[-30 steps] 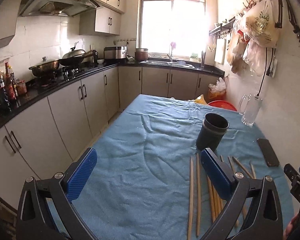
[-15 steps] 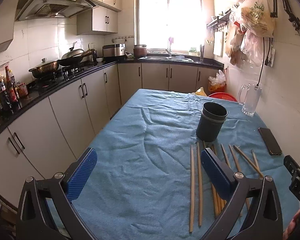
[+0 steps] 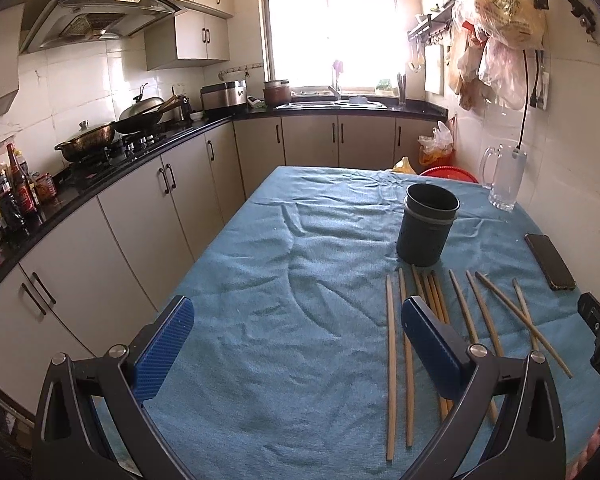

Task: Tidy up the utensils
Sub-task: 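Move both grippers over the row of wooden chopsticks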

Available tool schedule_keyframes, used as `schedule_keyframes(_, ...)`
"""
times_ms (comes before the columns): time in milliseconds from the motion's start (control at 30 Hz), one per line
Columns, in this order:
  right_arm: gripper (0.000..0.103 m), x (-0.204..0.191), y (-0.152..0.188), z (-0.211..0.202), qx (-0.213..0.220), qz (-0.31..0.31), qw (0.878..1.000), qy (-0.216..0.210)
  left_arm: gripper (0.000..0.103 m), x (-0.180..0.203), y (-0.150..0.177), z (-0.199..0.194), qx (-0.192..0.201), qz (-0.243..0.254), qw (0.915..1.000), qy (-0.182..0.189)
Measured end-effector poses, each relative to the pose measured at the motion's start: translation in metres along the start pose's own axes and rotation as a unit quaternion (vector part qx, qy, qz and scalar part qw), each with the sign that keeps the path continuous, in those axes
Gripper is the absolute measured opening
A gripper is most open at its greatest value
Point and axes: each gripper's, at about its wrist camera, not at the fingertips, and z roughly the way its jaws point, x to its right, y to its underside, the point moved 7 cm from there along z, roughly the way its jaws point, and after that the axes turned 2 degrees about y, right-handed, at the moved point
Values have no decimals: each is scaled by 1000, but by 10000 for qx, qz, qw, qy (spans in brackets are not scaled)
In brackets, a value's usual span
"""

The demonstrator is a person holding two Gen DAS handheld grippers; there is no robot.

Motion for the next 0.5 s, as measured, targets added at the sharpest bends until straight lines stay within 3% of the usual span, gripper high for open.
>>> schedule_keyframes(500, 97, -3, 6, 10, -157, -20, 9999, -62, 103, 2, 7, 15, -296, -11, 9995, 64)
